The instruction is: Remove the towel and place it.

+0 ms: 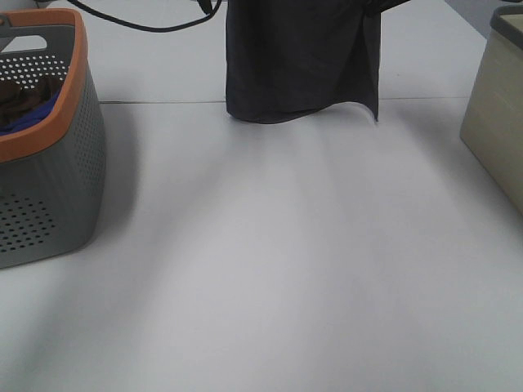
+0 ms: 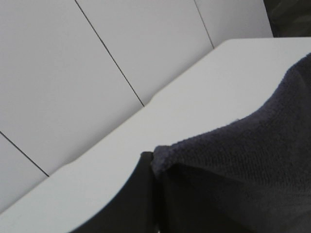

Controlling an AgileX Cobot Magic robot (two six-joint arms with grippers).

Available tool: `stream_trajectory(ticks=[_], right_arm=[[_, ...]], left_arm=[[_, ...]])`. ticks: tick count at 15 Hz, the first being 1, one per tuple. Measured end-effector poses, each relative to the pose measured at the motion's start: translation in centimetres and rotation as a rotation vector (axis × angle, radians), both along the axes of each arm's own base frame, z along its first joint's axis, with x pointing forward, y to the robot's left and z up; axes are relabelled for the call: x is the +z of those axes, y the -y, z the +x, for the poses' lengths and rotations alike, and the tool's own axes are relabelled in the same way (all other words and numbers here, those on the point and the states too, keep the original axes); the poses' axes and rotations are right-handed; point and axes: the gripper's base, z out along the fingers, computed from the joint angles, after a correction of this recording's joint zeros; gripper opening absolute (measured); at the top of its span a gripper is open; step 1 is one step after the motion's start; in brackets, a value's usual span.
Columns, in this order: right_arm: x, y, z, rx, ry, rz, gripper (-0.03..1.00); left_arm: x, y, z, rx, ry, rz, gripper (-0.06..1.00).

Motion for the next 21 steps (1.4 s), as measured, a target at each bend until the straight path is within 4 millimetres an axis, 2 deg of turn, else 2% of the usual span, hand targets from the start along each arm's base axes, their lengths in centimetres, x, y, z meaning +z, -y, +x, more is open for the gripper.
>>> stream_trajectory(ticks=[1, 3, 5, 7, 9, 11, 13, 17, 21], right_arm=[[-0.5, 0.0, -0.2, -0.028, -0.030, 0.031, 0.00], [-2.9, -0.5, -1.2, -0.124, -0.161, 0.073, 0.00], [-5.2, -2.4, -2.9, -0.186, -0.297, 0.061, 0.00], [-6.4, -4.8, -4.5, -0.192, -0.404, 0.018, 0.00], [-7.2, -6.0, -5.8, -0.181, -0.536, -0.008, 0.00], [-8.0, -6.1, -6.9, -0.146, -0.683, -0.035, 0.00], [-9.0, -6.7, -9.3, -0.062, -0.968, -0.035, 0.00], [-9.3, -6.2, -11.3, -0.068, -1.193, -0.106, 0.00], [-9.3, -5.5, -12.1, -0.087, -1.270, -0.191, 0.00]], left_arm=[[-0.8, 0.5, -0.3, -0.008, -0.068, 0.033, 0.00], [-1.8, 1.1, -0.9, -0.019, -0.168, 0.081, 0.00], [-3.4, 1.5, -1.9, -0.025, -0.342, 0.158, 0.00], [-4.5, 1.1, -2.6, -0.020, -0.483, 0.213, 0.00], [-5.2, 0.9, -3.2, -0.018, -0.584, 0.249, 0.00], [-5.6, 0.8, -3.5, -0.019, -0.634, 0.260, 0.00], [-6.2, 0.7, -4.3, -0.026, -0.748, 0.276, 0.00], [-7.4, 0.2, -6.6, -0.066, -1.030, 0.356, 0.00], [-7.7, 0.1, -8.0, -0.101, -1.187, 0.381, 0.00]])
